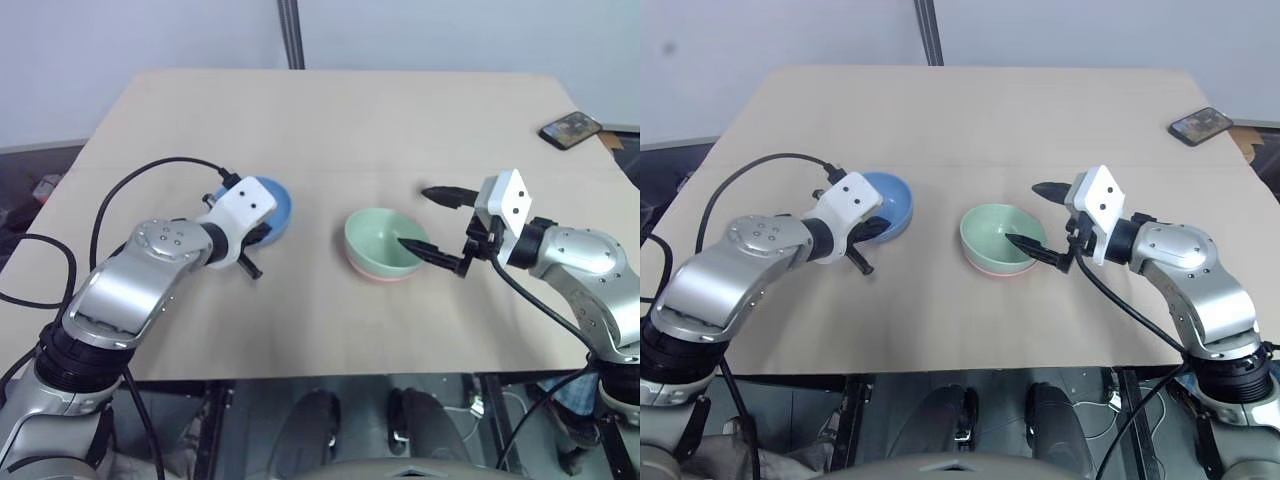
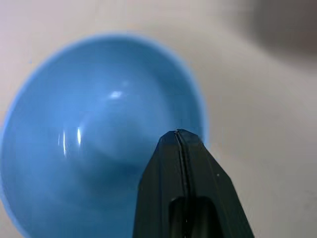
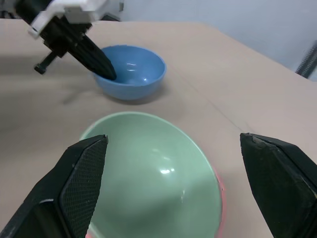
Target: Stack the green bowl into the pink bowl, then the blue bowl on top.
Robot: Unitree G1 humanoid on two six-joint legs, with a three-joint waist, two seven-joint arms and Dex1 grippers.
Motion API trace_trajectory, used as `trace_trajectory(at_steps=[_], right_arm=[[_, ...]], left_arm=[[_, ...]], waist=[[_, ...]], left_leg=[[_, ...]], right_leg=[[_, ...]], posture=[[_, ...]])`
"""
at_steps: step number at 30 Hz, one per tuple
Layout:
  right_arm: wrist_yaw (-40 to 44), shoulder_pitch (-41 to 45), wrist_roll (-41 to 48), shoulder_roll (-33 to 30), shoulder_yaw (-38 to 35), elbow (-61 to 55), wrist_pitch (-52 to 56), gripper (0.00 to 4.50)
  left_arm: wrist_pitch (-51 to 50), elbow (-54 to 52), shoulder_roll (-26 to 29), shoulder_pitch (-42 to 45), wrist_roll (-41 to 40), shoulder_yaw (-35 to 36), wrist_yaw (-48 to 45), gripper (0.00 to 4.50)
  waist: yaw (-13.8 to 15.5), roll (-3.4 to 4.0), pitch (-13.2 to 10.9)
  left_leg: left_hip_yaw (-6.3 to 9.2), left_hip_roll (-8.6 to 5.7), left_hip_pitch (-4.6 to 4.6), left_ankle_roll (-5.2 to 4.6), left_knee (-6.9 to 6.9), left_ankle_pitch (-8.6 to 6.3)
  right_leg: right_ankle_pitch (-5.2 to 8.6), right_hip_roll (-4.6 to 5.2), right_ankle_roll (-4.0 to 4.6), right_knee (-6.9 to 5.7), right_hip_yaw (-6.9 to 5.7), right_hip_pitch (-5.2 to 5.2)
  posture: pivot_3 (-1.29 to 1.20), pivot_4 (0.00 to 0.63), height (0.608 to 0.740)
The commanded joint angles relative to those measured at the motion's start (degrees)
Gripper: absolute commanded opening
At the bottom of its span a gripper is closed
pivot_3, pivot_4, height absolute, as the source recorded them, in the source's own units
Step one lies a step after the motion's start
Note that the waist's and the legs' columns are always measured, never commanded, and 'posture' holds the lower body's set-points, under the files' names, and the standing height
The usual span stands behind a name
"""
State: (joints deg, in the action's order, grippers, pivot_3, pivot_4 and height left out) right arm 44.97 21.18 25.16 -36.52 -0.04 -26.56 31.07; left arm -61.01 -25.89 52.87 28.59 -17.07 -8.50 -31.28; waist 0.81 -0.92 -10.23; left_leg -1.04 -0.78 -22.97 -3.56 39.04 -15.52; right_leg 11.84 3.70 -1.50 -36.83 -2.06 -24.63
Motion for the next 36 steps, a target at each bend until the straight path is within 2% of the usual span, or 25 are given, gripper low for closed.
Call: trace_trajectory(at_steps=[1, 5, 8, 9, 10, 12, 15, 21, 22, 24, 25, 27, 35, 36], right_arm=[[-1.1, -0.5, -0.2, -0.4, -1.6, -2.6, -1.4, 4.5], [-1.5, -0.5, -0.9, -0.1, -1.0, -2.3, -1.9, 4.5], [-1.6, -0.4, -1.2, 0.0, -0.8, -2.2, -2.2, 4.5], [-1.6, -0.5, -1.3, 0.0, -0.7, -2.1, -2.4, 4.5], [-1.5, -0.6, -1.4, -0.1, -0.8, -2.1, -2.5, 4.5], [-1.6, -0.6, -1.7, -0.1, -0.7, -1.9, -2.6, 4.5], [-1.7, -0.5, -2.0, 0.1, -0.7, -1.8, -2.7, 4.5], [-1.9, -0.6, -2.3, 0.2, -0.6, -1.8, -3.0, 4.5], [-1.9, -0.7, -2.3, 0.2, -0.6, -1.9, -3.0, 4.5], [-1.7, -1.2, -2.0, -0.2, -1.0, -2.4, -2.9, 4.5], [-1.5, -1.4, -1.9, -0.3, -1.1, -2.6, -2.9, 4.5], [-1.3, -1.5, -1.7, -0.4, -1.3, -2.8, -2.9, 4.5], [-1.6, -2.7, -0.7, -0.5, -2.3, -4.0, -2.6, 4.5], [-1.6, -2.8, -0.7, -0.5, -2.3, -4.0, -2.6, 4.5]], left_arm=[[0.8, -2.3, 2.0, -0.1, 0.3, 1.7, -2.2, 0.06], [4.8, -2.1, 2.9, -0.1, 3.3, -0.8, -3.0, 0.06], [8.8, -1.3, 2.6, -0.1, 5.8, -0.7, -2.3, 0.79], [8.4, -1.2, 2.0, 0.1, 5.8, -0.2, -2.1, 1.29], [7.3, -1.2, 2.0, 0.5, 6.1, -0.3, -2.1, 1.53], [6.4, -1.1, 2.2, 0.8, 6.9, -0.9, -2.4, 2.43], [5.1, -1.0, 2.4, 0.9, 7.9, -2.5, -3.1, 2.43], [3.4, 2.2, -0.7, 2.1, 11.7, -7.2, -1.1, 2.43], [3.5, 2.7, -1.1, 2.2, 12.1, -7.5, -1.1, 1.93], [3.6, 3.3, -1.9, 2.6, 12.6, -7.8, -1.3, 1.28], [3.6, 3.4, -2.1, 2.8, 12.9, -7.9, -1.5, 0.61], [3.6, 3.5, -2.3, 3.1, 13.0, -7.8, -2.0, 0.04], [2.7, -1.1, -0.1, 3.8, 10.2, -2.4, -5.9, 0.04], [2.7, -1.8, 0.3, 3.5, 9.9, -1.8, -6.3, 0.56]], waist=[[-0.1, 0.0, 0.0], [0.0, 0.0, 0.0], [0.1, 0.0, 0.0], [0.1, 0.0, 0.0], [0.0, 0.0, 0.0], [0.0, -0.01, 0.0], [0.0, -0.01, 0.0], [0.0, -0.01, 0.0], [0.0, -0.01, 0.0], [0.0, -0.02, 0.0], [0.0, -0.02, 0.0], [0.0, -0.02, 0.0], [0.0, -0.03, 0.0], [0.0, -0.02, 0.0]], left_leg=[[-0.01, 0.0, 0.01, 0.0, 0.0, 0.0], [-0.02, 0.01, 0.02, 0.0, 0.0, 0.0], [-0.02, 0.01, 0.01, 0.0, 0.03, 0.0], [-0.02, 0.01, 0.01, 0.0, 0.03, 0.0], [-0.02, 0.01, 0.01, 0.0, 0.03, 0.0], [-0.02, 0.01, 0.01, -0.01, 0.04, 0.0], [-0.03, 0.01, 0.01, -0.01, 0.04, 0.0], [-0.04, 0.0, 0.01, -0.02, 0.07, 0.0], [-0.04, 0.0, 0.01, -0.03, 0.09, -0.01], [-0.04, 0.0, 0.01, -0.04, 0.11, -0.01], [-0.04, 0.0, 0.01, -0.03, 0.11, -0.01], [-0.04, 0.01, 0.01, -0.03, 0.11, -0.01], [-0.04, 0.02, 0.0, -0.03, 0.13, -0.01], [-0.04, 0.02, 0.01, -0.03, 0.13, -0.01]], right_leg=[[0.0, -0.01, 0.0, 0.0, 0.01, -0.01], [0.0, -0.03, 0.0, -0.01, 0.02, 0.0], [0.0, -0.03, 0.0, -0.01, 0.02, 0.01], [0.0, -0.03, 0.0, -0.01, 0.02, 0.01], [0.0, -0.03, 0.0, -0.01, 0.02, 0.01], [0.0, -0.03, 0.0, -0.01, 0.02, 0.01], [0.0, -0.06, 0.0, -0.02, 0.02, 0.01], [0.0, -0.18, -0.01, -0.07, 0.03, 0.02], [0.0, -0.22, -0.01, -0.08, 0.03, 0.02], [0.0, -0.27, -0.01, -0.09, 0.03, 0.02], [0.0, -0.25, -0.01, -0.09, 0.04, 0.01], [0.0, -0.24, -0.01, -0.1, 0.04, 0.01], [0.0, -0.14, -0.01, -0.11, 0.05, 0.0], [0.0, -0.13, -0.01, -0.11, 0.05, 0.0]], posture=[[0.0, 0.15, 0.74], [0.0, 0.15, 0.74], [0.0, 0.15, 0.74], [0.0, 0.15, 0.74], [0.0, 0.15, 0.74], [0.0, 0.15, 0.74], [0.0, 0.15, 0.74], [0.0, 0.15, 0.74], [0.0, 0.15, 0.74], [0.0, 0.15, 0.74], [0.0, 0.15, 0.74], [0.0, 0.15, 0.74], [0.0, 0.15, 0.74], [0.0, 0.15, 0.74]])
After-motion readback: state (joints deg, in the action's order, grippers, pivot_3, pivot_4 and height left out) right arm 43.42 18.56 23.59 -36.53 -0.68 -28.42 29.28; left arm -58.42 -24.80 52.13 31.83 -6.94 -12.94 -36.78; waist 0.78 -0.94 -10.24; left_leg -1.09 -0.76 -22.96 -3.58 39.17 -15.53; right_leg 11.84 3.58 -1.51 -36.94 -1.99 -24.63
